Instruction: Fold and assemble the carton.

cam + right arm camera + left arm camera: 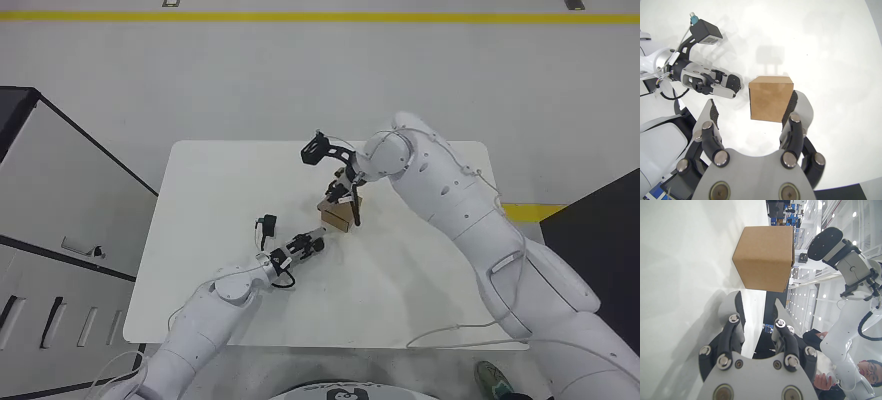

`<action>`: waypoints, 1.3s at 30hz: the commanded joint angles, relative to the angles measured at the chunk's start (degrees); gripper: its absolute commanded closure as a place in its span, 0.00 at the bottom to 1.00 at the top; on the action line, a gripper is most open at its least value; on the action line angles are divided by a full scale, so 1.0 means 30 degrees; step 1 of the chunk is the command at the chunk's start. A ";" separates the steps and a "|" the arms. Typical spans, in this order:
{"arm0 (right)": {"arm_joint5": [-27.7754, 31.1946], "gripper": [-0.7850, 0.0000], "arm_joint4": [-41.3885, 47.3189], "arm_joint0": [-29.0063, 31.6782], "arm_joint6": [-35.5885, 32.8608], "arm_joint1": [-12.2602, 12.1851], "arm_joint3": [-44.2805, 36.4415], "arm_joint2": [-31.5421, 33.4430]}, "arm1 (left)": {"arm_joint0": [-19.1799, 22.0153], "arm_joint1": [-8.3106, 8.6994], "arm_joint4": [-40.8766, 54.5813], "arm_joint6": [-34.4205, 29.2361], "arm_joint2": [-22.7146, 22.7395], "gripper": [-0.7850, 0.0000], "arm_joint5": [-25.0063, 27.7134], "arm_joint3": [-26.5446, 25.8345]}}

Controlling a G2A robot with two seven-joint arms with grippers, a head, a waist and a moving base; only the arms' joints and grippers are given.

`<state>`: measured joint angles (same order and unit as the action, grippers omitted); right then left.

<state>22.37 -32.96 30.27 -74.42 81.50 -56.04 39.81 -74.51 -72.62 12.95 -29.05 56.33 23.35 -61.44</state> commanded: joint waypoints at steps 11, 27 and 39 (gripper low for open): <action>-0.0024 0.00 -0.0252 0.0297 0.1223 -0.0192 -0.0181 0.0475 | -0.0168 -0.0004 0.0031 0.0217 0.0046 0.00 0.0005 -0.0501; 0.3148 0.00 0.4371 0.5980 0.3645 -0.2888 -0.3546 0.7597 | -0.2291 0.0392 -0.5073 0.3415 0.1331 0.00 0.5134 -0.4891; 0.3339 0.00 0.4431 0.6413 0.4631 -0.2995 -0.3312 0.7750 | -0.2216 0.0309 -0.7814 0.5490 0.1322 0.00 0.6085 -0.5068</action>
<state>32.06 -19.53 49.43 -61.10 72.66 -66.21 62.71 -81.24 -71.60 -7.19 -15.04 60.31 40.22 -76.76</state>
